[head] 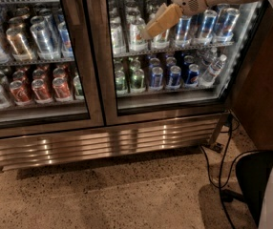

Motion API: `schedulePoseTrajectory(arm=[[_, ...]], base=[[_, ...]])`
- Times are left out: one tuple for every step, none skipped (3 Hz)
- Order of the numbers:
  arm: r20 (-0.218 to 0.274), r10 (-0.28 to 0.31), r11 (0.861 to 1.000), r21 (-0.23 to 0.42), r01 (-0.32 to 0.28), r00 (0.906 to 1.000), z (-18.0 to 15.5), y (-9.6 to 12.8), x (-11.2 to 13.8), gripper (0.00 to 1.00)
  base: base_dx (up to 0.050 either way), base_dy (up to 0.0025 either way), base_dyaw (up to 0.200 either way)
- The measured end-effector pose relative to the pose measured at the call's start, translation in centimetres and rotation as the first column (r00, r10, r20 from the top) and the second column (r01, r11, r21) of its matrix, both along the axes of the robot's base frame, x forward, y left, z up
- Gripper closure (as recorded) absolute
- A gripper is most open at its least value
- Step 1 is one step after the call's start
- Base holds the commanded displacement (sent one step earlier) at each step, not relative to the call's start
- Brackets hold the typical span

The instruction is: Open right fridge door

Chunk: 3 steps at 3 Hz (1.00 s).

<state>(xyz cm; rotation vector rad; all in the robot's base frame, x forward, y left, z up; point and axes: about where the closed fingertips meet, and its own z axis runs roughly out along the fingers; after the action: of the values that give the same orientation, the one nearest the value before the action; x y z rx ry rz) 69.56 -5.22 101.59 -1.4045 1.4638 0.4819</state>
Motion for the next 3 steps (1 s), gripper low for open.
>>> schedulePoseTrajectory(arm=[[0.009, 0.068, 0.998, 0.011, -0.068, 0.9977, -0.2, 2.7, 0.6, 0.0], [-0.018, 0.169, 0.985, 0.041, -0.168, 0.9855, -1.3, 6.5, 1.6, 0.0], [-0.037, 0.255, 0.965, 0.068, -0.253, 0.9661, -1.8, 9.6, 2.3, 0.0]], base=[[0.0, 0.0, 0.0], [0.0, 0.0, 0.0], [0.0, 0.0, 0.0]])
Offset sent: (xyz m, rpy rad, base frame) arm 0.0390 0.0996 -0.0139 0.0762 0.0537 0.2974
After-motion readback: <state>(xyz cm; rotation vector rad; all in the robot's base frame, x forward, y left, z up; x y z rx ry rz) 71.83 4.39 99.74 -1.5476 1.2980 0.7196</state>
